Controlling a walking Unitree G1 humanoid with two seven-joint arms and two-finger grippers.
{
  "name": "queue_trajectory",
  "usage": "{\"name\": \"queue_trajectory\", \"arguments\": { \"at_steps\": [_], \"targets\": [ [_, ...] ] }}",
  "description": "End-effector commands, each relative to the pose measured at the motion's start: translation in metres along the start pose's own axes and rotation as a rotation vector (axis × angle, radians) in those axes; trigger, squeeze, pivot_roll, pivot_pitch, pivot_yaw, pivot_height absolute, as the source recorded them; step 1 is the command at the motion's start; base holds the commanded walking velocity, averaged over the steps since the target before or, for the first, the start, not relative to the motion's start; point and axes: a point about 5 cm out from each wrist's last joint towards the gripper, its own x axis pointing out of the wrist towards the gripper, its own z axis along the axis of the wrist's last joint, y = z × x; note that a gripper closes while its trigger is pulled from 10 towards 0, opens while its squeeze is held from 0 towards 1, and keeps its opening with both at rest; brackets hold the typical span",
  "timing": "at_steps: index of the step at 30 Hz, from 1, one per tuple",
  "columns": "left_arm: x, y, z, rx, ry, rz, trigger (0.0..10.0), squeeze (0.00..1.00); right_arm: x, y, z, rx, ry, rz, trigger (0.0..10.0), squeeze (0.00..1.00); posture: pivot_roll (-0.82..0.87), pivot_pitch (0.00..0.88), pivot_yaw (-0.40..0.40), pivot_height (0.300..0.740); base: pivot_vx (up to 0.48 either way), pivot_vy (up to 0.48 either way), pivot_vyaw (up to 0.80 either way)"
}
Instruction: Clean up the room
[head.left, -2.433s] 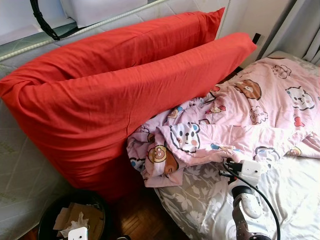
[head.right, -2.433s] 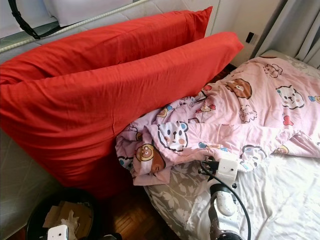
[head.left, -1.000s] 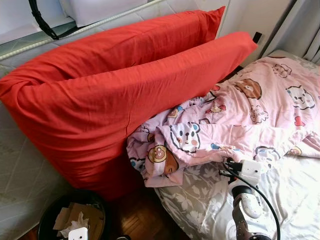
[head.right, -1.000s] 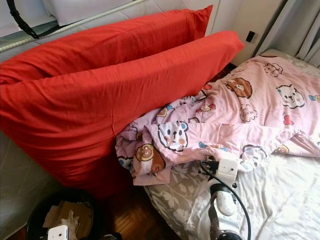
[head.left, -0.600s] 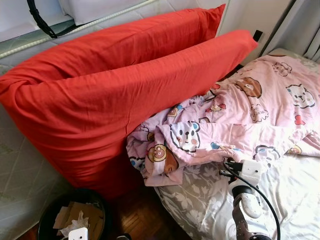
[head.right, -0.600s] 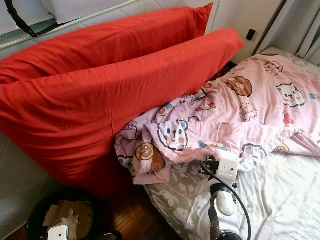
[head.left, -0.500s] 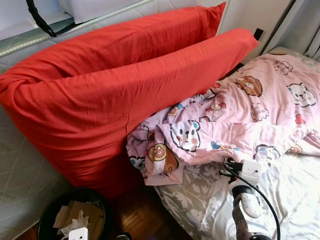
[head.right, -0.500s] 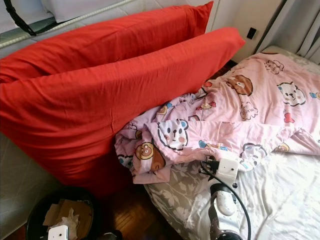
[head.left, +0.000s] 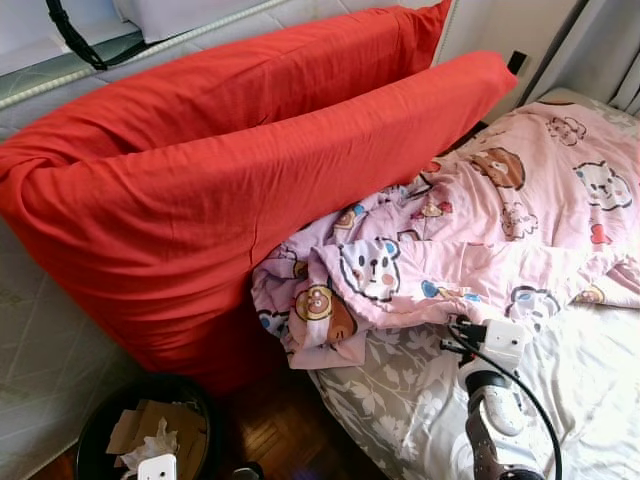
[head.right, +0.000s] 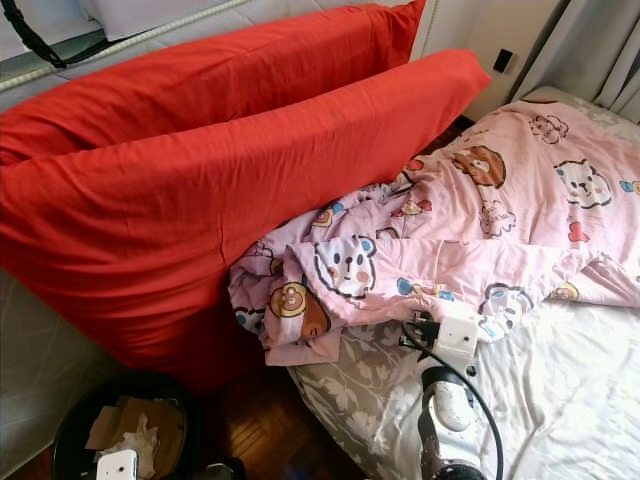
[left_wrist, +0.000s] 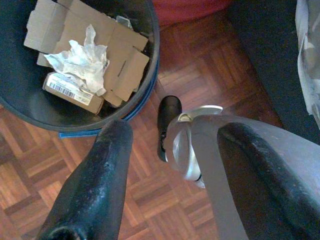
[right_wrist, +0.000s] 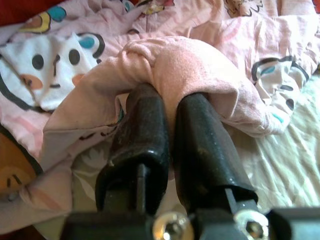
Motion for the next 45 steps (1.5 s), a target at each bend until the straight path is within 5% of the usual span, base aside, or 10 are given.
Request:
{"name": "queue_trajectory", "arguments": {
  "at_steps": [1, 45],
  "targets": [
    [-0.0045, 0.0031, -0.0111, 0.012, 0.040, 0.005, 10.0, 0.00, -0.0020, -0.0037, -0.0016, -0.006, 0.000, -0.011, 10.0, 0.00, 0.13, 0.221, -0.043, 0.740, -0.266, 0.000, 0.00],
    [-0.0044, 0.0022, -0.0120, 0.017, 0.049, -0.004, 10.0, 0.00, 0.0009, -0.0085, 0.0043, 0.023, -0.026, -0.055, 10.0, 0.00, 0.14, 0.213, -0.043, 0.740, -0.268, 0.000, 0.00]
  ]
}}
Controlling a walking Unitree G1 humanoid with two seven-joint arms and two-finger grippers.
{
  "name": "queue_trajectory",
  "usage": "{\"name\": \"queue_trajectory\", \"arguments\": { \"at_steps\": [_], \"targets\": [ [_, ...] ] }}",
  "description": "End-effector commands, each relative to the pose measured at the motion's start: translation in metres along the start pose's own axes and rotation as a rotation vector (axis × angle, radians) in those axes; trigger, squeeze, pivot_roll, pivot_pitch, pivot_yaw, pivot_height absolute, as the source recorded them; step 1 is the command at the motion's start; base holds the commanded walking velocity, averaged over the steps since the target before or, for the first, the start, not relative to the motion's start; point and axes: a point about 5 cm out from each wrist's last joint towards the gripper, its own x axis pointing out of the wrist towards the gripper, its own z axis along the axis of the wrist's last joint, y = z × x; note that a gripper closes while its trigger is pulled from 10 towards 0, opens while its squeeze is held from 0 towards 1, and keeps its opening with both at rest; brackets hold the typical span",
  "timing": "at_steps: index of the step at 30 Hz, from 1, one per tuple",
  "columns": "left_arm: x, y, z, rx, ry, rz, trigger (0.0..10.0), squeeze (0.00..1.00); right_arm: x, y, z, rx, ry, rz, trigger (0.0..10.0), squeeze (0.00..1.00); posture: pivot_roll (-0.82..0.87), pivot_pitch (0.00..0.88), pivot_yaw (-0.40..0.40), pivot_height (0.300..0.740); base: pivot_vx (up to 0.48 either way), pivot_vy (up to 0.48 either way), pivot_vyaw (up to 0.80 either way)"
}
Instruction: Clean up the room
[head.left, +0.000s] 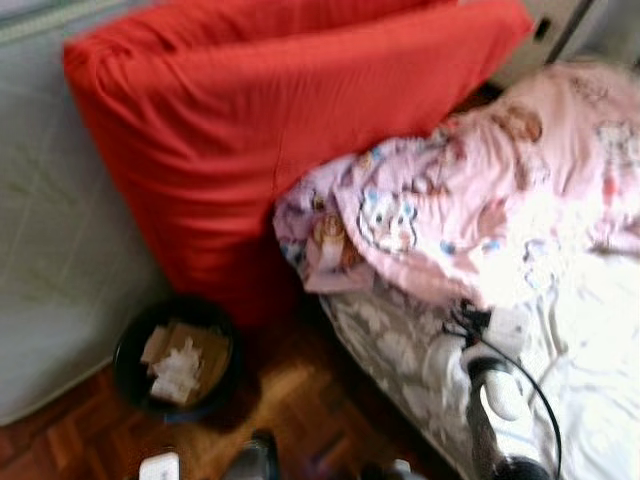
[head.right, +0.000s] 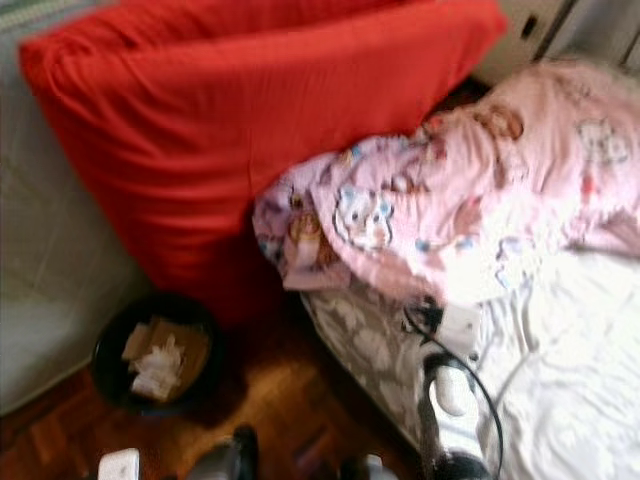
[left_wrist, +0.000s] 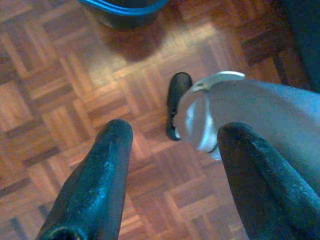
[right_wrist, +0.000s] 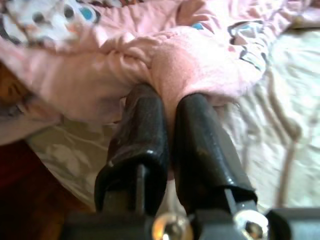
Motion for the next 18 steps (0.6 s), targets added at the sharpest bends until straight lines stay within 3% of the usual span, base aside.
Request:
{"name": "queue_trajectory", "arguments": {
  "at_steps": [1, 18],
  "targets": [
    [-0.0037, 0.0055, -0.0085, 0.019, 0.037, 0.008, 10.0, 0.00, -0.0037, 0.0009, -0.0052, 0.008, 0.014, -0.003, 10.0, 0.00, 0.14, 0.214, -0.044, 0.740, -0.270, 0.000, 0.00],
    [-0.0036, 0.0053, -0.0083, 0.017, 0.037, 0.009, 10.0, 0.00, -0.0053, 0.0033, -0.0052, 0.000, 0.004, 0.009, 10.0, 0.00, 0.14, 0.221, -0.046, 0.740, -0.271, 0.000, 0.00]
  ]
}}
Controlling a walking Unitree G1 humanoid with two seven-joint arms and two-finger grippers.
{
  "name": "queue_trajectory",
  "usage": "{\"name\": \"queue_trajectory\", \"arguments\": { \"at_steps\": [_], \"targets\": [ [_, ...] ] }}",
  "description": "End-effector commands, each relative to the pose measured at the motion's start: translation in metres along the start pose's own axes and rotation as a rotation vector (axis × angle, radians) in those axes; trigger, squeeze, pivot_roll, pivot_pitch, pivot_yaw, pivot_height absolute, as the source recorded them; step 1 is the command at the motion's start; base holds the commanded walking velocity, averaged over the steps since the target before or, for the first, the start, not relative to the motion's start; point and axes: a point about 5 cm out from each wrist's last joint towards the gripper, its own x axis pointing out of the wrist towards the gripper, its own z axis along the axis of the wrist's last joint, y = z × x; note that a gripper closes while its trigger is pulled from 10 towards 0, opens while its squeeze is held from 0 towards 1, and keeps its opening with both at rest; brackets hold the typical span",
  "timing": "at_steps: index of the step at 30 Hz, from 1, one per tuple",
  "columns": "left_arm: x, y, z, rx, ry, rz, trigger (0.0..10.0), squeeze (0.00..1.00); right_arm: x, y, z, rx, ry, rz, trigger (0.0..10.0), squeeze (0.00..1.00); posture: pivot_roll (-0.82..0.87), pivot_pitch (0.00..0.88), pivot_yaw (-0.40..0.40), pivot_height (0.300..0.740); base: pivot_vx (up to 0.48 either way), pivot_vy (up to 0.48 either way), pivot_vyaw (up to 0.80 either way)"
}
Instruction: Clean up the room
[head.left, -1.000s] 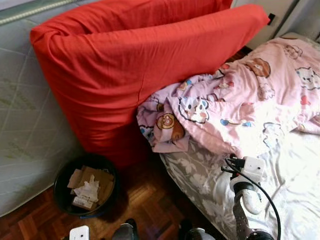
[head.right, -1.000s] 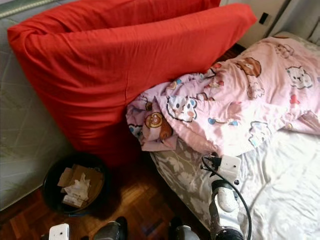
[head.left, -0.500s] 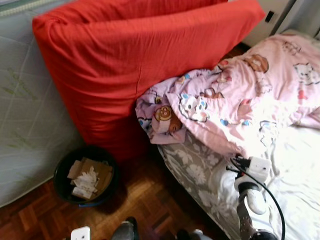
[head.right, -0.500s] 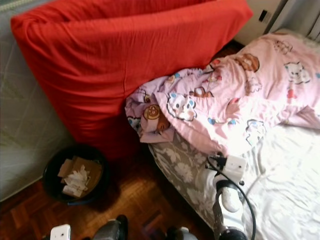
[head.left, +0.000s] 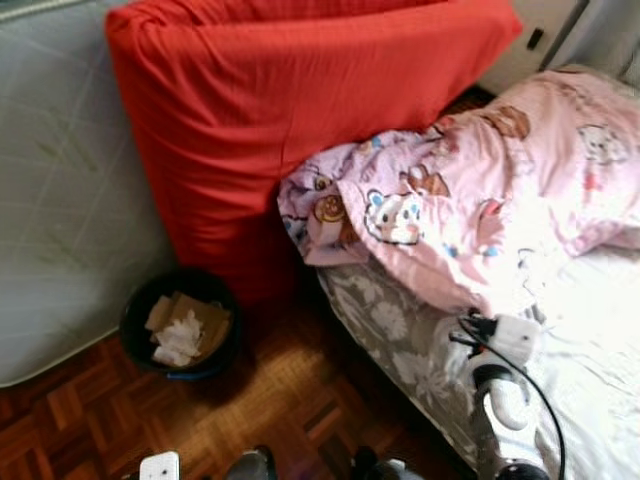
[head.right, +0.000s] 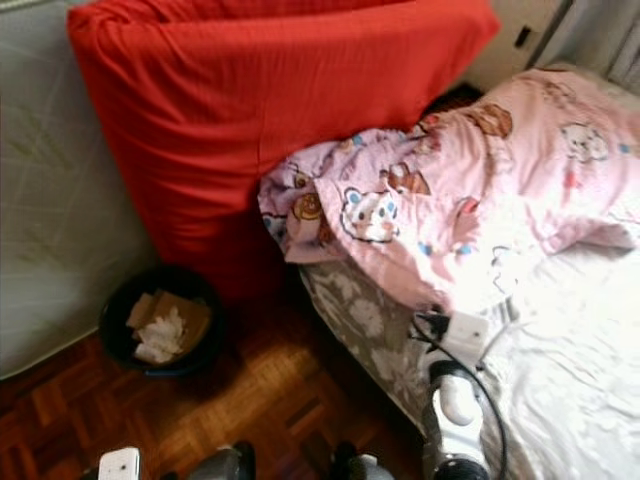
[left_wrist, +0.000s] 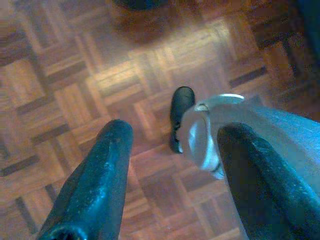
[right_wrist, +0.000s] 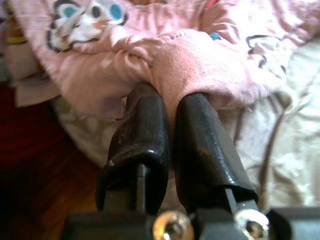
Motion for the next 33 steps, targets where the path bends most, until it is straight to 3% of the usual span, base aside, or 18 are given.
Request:
{"name": "queue_trajectory", "arguments": {
  "at_steps": [1, 15, 23, 27, 33],
  "targets": [
    [-0.006, 0.001, -0.017, 0.007, 0.060, 0.001, 10.0, 0.00, -0.005, -0.009, -0.004, -0.004, 0.007, -0.026, 10.0, 0.00, 0.14, 0.221, -0.046, 0.740, -0.270, 0.000, 0.00],
    [-0.006, 0.000, -0.016, 0.008, 0.060, 0.002, 10.0, 0.00, -0.003, -0.006, 0.010, -0.010, -0.088, -0.013, 10.0, 0.00, 0.13, 0.224, -0.049, 0.740, -0.267, 0.000, 0.00],
    [-0.006, 0.000, -0.016, 0.011, 0.063, 0.002, 10.0, 0.00, -0.003, -0.004, 0.013, -0.005, -0.102, -0.009, 10.0, 0.00, 0.14, 0.223, -0.051, 0.740, 0.000, 0.000, 0.00],
    [-0.006, 0.000, -0.016, 0.024, 0.066, -0.005, 10.0, 0.00, -0.005, -0.004, 0.023, -0.009, -0.180, -0.022, 10.0, 0.00, 0.13, 0.221, -0.052, 0.740, 0.000, 0.000, 0.00],
    [-0.006, 0.000, -0.016, 0.025, 0.068, -0.006, 10.0, 0.00, -0.006, -0.002, 0.026, -0.033, -0.204, -0.008, 10.0, 0.00, 0.13, 0.220, -0.054, 0.740, 0.000, 0.000, 0.00]
  ]
}}
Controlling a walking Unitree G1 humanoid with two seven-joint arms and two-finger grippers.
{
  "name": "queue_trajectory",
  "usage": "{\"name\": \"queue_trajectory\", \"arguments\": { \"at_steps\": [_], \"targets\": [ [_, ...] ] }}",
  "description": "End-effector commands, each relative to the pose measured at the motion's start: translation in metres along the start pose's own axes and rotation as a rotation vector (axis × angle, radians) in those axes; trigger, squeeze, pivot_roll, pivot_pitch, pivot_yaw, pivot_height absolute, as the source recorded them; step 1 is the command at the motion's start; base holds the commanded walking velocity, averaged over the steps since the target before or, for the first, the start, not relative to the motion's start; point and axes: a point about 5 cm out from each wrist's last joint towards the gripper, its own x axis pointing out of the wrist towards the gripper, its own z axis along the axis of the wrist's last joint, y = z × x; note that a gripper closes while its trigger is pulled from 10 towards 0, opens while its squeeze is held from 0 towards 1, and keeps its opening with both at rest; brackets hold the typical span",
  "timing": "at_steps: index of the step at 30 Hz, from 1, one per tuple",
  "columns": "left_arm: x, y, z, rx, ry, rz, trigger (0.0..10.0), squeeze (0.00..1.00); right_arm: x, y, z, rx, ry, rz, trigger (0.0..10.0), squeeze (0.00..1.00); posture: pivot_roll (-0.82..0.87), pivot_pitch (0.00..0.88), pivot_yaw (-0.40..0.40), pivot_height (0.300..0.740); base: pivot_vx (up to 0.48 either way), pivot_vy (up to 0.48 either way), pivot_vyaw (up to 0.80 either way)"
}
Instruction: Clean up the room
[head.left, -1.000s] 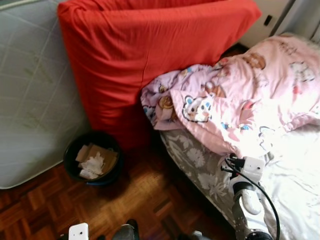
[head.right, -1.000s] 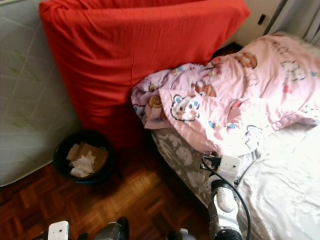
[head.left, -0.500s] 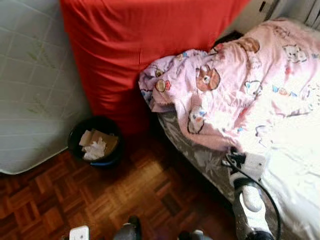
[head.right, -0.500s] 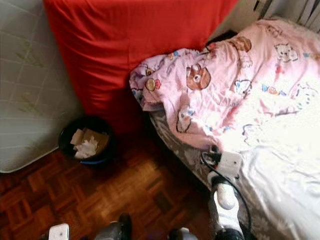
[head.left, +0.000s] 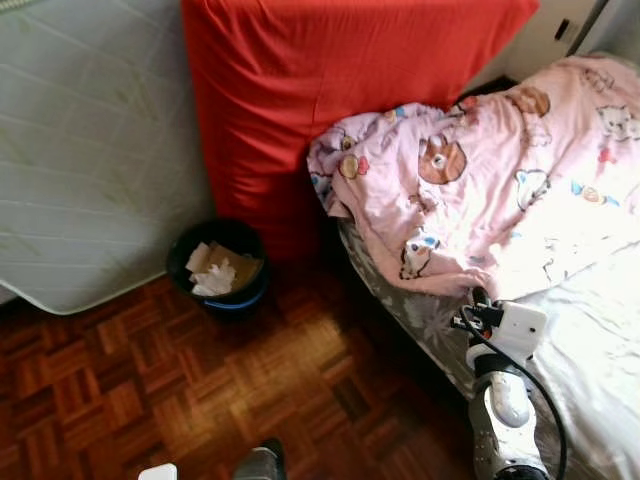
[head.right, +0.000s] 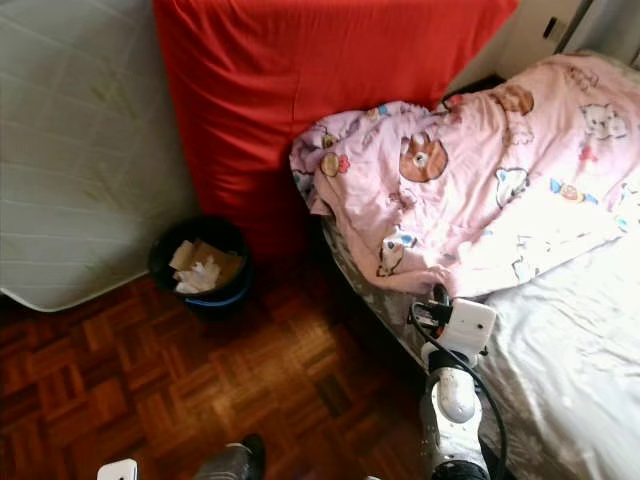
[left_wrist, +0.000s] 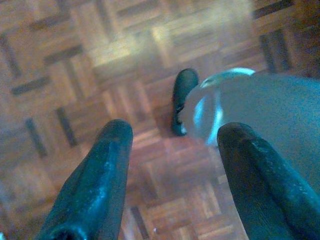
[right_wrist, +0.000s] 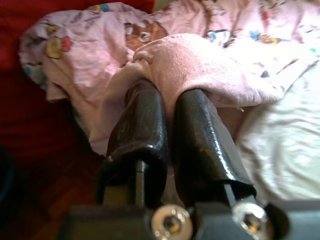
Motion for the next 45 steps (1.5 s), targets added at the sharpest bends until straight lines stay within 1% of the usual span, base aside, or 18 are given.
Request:
{"name": "queue_trajectory", "arguments": {
  "at_steps": [1, 4, 8, 11, 16, 18, 20, 22, 24, 25, 28, 31, 33, 36, 38, 39, 41, 45],
  "targets": [
    [-0.002, 0.002, -0.005, 0.023, 0.028, -0.001, 10.0, 0.00, -0.003, -0.002, 0.002, -0.015, -0.023, 0.000, 10.0, 0.00, 0.13, 0.218, -0.056, 0.740, 0.000, 0.000, 0.00],
    [-0.002, 0.001, -0.005, 0.028, 0.027, -0.007, 10.0, 0.00, -0.006, -0.003, 0.001, -0.021, -0.027, -0.004, 10.0, 0.00, 0.13, 0.215, -0.058, 0.740, 0.000, 0.000, 0.00],
    [-0.001, 0.000, -0.005, 0.038, 0.027, -0.014, 10.0, 0.00, -0.011, -0.011, 0.003, -0.036, -0.047, -0.059, 10.0, 0.00, 0.13, 0.213, -0.061, 0.740, 0.000, 0.000, 0.00],
    [-0.001, 0.000, -0.005, 0.041, 0.028, -0.015, 10.0, 0.00, -0.015, -0.015, 0.000, -0.052, -0.030, -0.073, 10.0, 0.00, 0.13, 0.209, -0.064, 0.740, 0.000, 0.000, 0.00],
    [-0.001, 0.000, -0.004, 0.045, 0.030, -0.016, 10.0, 0.00, -0.027, -0.021, -0.003, -0.076, -0.026, -0.104, 10.0, 0.00, 0.14, 0.204, -0.066, 0.740, 0.000, 0.000, 0.00],
    [-0.001, 0.000, -0.004, 0.051, 0.030, -0.019, 10.0, 0.00, -0.030, -0.021, -0.008, -0.083, 0.005, -0.097, 10.0, 0.00, 0.14, 0.204, -0.066, 0.740, 0.000, 0.000, 0.00],
    [-0.001, -0.001, -0.004, 0.060, 0.032, -0.025, 10.0, 0.00, -0.033, -0.022, -0.020, -0.061, 0.079, -0.098, 10.0, 0.00, 0.13, 0.200, -0.067, 0.740, 0.000, 0.000, 0.00],
    [-0.001, -0.001, -0.004, 0.068, 0.033, -0.031, 10.0, 0.00, -0.039, -0.025, -0.039, -0.054, 0.221, -0.109, 10.0, 0.00, 0.13, 0.199, -0.068, 0.740, 0.000, 0.000, 0.00],
    [-0.001, -0.002, -0.004, 0.071, 0.033, -0.033, 10.0, 0.00, -0.045, -0.028, -0.051, -0.050, 0.303, -0.123, 10.0, 0.00, 0.13, 0.200, -0.071, 0.740, 0.000, 0.000, 0.00],
    [-0.001, -0.002, -0.004, 0.074, 0.032, -0.035, 10.0, 0.00, -0.048, -0.029, -0.057, -0.073, 0.359, -0.125, 10.0, 0.00, 0.13, 0.200, -0.071, 0.740, 0.000, 0.000, 0.00],
    [-0.001, -0.002, -0.004, 0.083, 0.031, -0.041, 10.0, 0.00, -0.057, -0.033, -0.070, -0.065, 0.437, -0.128, 10.0, 0.00, 0.13, 0.209, -0.072, 0.740, 0.000, 0.000, 0.00],
    [-0.001, -0.002, -0.004, 0.086, 0.032, -0.041, 10.0, 0.00, -0.060, -0.035, -0.073, -0.085, 0.472, -0.125, 10.0, 0.00, 0.13, 0.209, -0.071, 0.740, 0.000, 0.000, 0.00],
    [-0.001, -0.002, -0.004, 0.092, 0.035, -0.042, 10.0, 0.00, -0.060, -0.036, -0.077, -0.072, 0.506, -0.131, 10.0, 0.00, 0.13, 0.217, -0.071, 0.740, 0.000, 0.000, 0.00],
    [-0.001, -0.002, -0.004, 0.094, 0.037, -0.042, 10.0, 0.00, -0.059, -0.035, -0.078, -0.057, 0.525, -0.133, 10.0, 0.00, 0.12, 0.218, -0.072, 0.740, 0.000, 0.000, 0.00],
    [-0.001, -0.002, -0.004, 0.098, 0.039, -0.043, 10.0, 0.00, -0.058, -0.033, -0.080, -0.018, 0.542, -0.118, 10.0, 0.00, 0.12, 0.219, -0.072, 0.740, 0.000, 0.000, 0.00],
    [-0.001, -0.002, -0.004, 0.100, 0.040, -0.043, 10.0, 0.00, -0.057, -0.027, -0.080, 0.006, 0.543, -0.078, 10.0, 0.00, 0.13, 0.219, -0.072, 0.740, 0.000, 0.000, 0.00],
    [-0.001, -0.002, -0.004, 0.103, 0.040, -0.044, 10.0, 0.00, -0.057, -0.022, -0.082, 0.014, 0.555, -0.046, 10.0, 0.00, 0.12, 0.221, -0.072, 0.740, 0.000, 0.000, 0.00],
    [-0.001, -0.002, -0.004, 0.108, 0.040, -0.047, 10.0, 0.00, -0.058, -0.021, -0.084, 0.026, 0.578, -0.043, 10.0, 0.00, 0.13, 0.221, -0.072, 0.740, 0.000, 0.000, 0.00]
  ]
}}
